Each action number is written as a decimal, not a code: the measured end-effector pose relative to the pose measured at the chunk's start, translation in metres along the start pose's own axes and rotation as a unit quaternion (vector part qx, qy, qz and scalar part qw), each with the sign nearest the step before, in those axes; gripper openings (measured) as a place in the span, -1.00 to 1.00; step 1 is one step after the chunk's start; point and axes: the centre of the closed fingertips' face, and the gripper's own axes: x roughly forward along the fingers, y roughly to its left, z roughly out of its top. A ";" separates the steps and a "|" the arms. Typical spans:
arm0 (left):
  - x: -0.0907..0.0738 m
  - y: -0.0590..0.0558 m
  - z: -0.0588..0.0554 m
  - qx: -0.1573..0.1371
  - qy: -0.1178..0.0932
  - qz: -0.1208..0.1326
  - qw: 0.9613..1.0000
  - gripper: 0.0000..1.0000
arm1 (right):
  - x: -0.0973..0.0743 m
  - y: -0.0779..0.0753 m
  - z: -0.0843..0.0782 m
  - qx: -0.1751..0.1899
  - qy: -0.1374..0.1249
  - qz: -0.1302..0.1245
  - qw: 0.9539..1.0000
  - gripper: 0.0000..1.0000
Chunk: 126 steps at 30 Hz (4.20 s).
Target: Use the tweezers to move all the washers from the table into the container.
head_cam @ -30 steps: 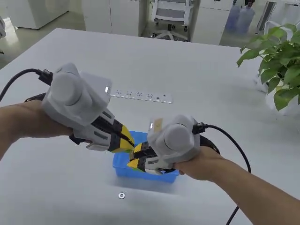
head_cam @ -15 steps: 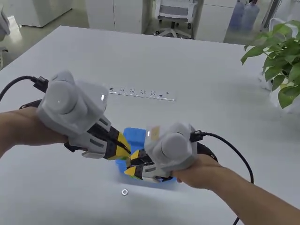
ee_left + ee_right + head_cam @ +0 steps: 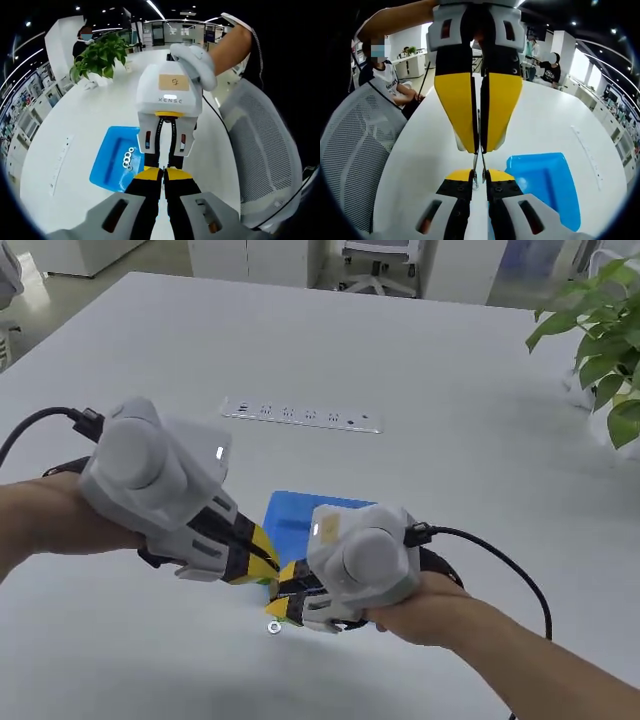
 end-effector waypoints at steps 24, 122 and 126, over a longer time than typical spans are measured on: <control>0.014 -0.012 -0.016 -0.011 0.005 -0.020 1.000 -0.88 | 0.014 0.013 -0.016 0.015 0.002 0.012 1.000 -0.74; -0.007 -0.012 0.021 -0.012 -0.001 -0.002 1.000 -0.88 | -0.026 0.011 0.010 0.030 -0.006 -0.013 0.999 -0.82; -0.012 -0.011 0.028 -0.007 0.001 -0.002 1.000 -0.88 | -0.032 0.009 0.015 0.025 -0.007 -0.018 0.999 -0.82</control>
